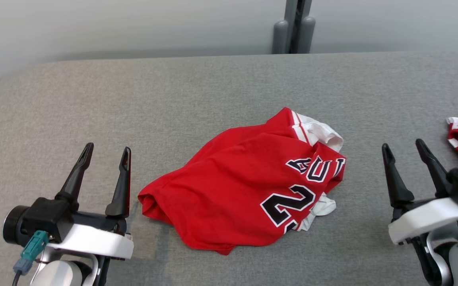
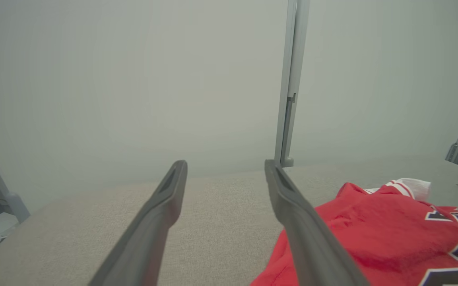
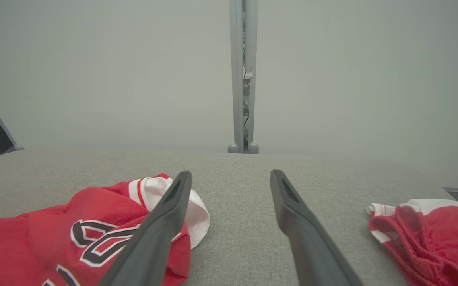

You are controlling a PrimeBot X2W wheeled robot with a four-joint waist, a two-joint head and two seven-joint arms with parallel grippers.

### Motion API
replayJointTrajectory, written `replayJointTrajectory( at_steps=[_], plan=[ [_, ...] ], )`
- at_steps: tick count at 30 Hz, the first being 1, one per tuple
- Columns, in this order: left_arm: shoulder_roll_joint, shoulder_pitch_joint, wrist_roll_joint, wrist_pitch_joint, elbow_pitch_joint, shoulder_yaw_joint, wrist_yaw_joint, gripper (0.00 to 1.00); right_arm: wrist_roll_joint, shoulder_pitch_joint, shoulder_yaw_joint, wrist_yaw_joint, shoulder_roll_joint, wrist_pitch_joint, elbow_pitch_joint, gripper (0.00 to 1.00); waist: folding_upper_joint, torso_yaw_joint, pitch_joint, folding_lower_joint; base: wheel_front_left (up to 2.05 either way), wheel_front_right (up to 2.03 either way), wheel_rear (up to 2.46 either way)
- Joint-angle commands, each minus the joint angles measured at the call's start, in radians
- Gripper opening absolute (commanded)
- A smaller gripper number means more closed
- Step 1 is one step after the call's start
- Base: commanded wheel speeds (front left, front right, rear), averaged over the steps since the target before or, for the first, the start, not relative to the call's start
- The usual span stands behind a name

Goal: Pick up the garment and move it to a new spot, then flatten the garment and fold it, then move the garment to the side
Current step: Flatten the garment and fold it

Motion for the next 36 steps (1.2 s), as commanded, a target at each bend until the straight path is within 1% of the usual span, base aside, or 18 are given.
replayJointTrajectory(
  at_steps=[1,5,12,16,18,19,20,21,24,27,31,34,36],
  plan=[
    [0.0,-0.022,-0.002,-0.008,0.006,0.0,-0.005,1.0,0.004,-0.024,0.012,0.0,-0.021,0.002,0.021,1.0,0.0,0.019,0.019,0.0,0.0,0.0,0.0],
    [-0.016,-0.045,-0.006,-0.02,0.03,-0.008,-0.018,1.0,0.034,-0.104,0.084,0.0,-0.079,-0.009,0.126,1.0,0.0,0.052,0.052,0.0,0.0,0.0,0.0],
    [-0.049,-0.092,-0.008,-0.04,0.07,-0.03,-0.045,1.0,0.071,-0.245,0.208,0.0,-0.149,-0.029,0.312,1.0,0.0,0.1,0.114,0.0,0.0,0.0,0.0],
    [-0.065,-0.117,-0.001,-0.05,0.091,-0.038,-0.056,1.0,0.093,-0.316,0.262,0.0,-0.18,-0.043,0.415,1.0,0.0,0.115,0.136,0.0,0.0,0.0,0.0],
    [-0.067,-0.121,0.0,-0.051,0.096,-0.038,-0.06,1.0,0.106,-0.332,0.27,0.0,-0.182,-0.052,0.435,1.0,0.0,0.117,0.14,0.0,0.0,0.0,0.0],
    [-0.07,-0.125,0.002,-0.053,0.101,-0.038,-0.061,1.0,0.112,-0.348,0.278,0.0,-0.184,-0.058,0.453,0.46,0.0,0.118,0.143,0.0,0.0,0.0,0.0],
    [-0.071,-0.128,0.002,-0.054,0.108,-0.038,-0.064,1.0,0.118,-0.36,0.283,0.0,-0.19,-0.064,0.469,0.25,0.0,0.119,0.144,0.0,0.0,0.0,0.0],
    [-0.073,-0.131,0.002,-0.057,0.113,-0.037,-0.068,1.0,0.131,-0.371,0.286,0.0,-0.192,-0.074,0.477,0.0,0.0,0.119,0.145,0.0,0.0,0.0,0.0],
    [-0.077,-0.137,0.005,-0.061,0.124,-0.032,-0.073,1.0,0.149,-0.397,0.296,0.0,-0.216,-0.096,0.47,0.0,0.0,0.112,0.145,0.0,0.0,0.0,0.0],
    [-0.077,-0.133,0.005,-0.062,0.133,-0.025,-0.078,1.0,0.147,-0.422,0.299,0.0,-0.249,-0.105,0.423,0.0,0.0,0.097,0.14,0.0,0.0,0.0,0.0],
    [-0.076,-0.125,0.009,-0.065,0.136,-0.019,-0.079,1.0,0.115,-0.464,0.298,0.0,-0.303,-0.084,0.31,0.0,0.0,0.072,0.129,0.0,0.0,0.0,0.0],
    [-0.077,-0.123,0.014,-0.066,0.135,-0.02,-0.079,1.0,0.083,-0.497,0.311,0.0,-0.342,-0.044,0.209,0.0,0.0,0.056,0.12,0.0,0.0,0.0,0.0],
    [-0.075,-0.119,0.015,-0.066,0.134,-0.019,-0.079,1.0,0.076,-0.501,0.326,0.0,-0.354,-0.007,0.141,0.0,0.0,0.047,0.115,0.0,0.0,0.0,0.0]
  ],
)
